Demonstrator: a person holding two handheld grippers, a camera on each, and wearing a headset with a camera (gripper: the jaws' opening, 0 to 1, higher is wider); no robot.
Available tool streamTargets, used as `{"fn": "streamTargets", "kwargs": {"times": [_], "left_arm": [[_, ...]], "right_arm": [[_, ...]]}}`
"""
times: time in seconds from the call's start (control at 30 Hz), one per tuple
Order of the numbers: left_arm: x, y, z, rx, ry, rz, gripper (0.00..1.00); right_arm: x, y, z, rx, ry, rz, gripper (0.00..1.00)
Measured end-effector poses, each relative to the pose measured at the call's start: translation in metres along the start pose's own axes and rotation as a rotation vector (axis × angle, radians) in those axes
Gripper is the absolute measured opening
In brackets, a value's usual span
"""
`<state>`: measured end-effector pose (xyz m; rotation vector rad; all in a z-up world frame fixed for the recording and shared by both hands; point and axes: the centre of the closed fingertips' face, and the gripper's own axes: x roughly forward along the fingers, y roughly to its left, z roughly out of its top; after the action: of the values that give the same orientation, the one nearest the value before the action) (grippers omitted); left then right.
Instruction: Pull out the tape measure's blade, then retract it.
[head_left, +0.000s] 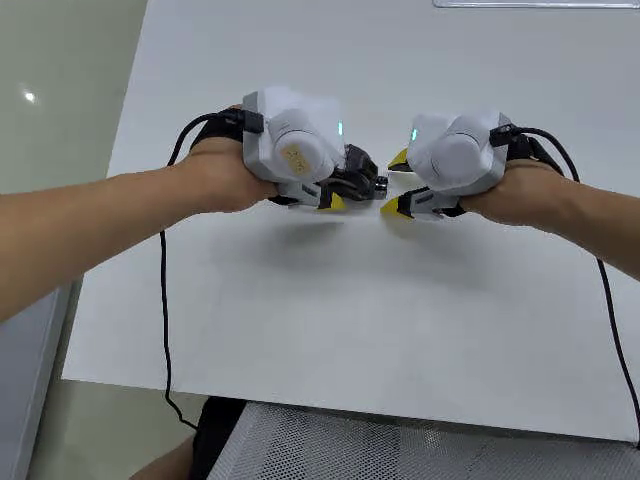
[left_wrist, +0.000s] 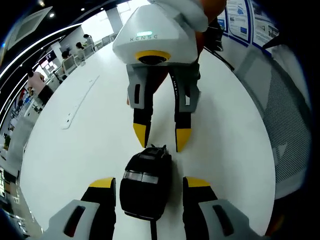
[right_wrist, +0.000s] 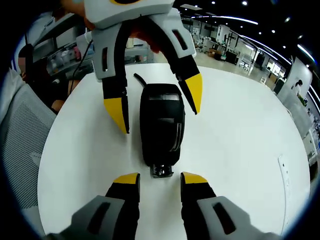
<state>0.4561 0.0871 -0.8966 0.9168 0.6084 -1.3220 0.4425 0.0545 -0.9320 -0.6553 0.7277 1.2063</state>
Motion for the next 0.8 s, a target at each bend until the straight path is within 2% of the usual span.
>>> {"fn": "streamTargets", "kwargs": {"times": [0.1,0.3,0.8], "left_arm": [[0.0006,-0.0001,0.0004,0.015,0.003,-0.008,0.48],[0.0014,0.0019,-0.0006,0.020,0.004,-0.022,0.45],[0.0042,0.0016,0.0024,0.035,-0.003,-0.048,0.36]], "right_arm": [[0.0008,0.0006,0.0016,0.005,-0.004,0.007,0.28],[0.0044,-0.0016,0.0021,0.007,-0.007,0.011,0.29],[0.0062,-0.0029,0.0007,0.007,-0.008,0.026,0.19]]}}
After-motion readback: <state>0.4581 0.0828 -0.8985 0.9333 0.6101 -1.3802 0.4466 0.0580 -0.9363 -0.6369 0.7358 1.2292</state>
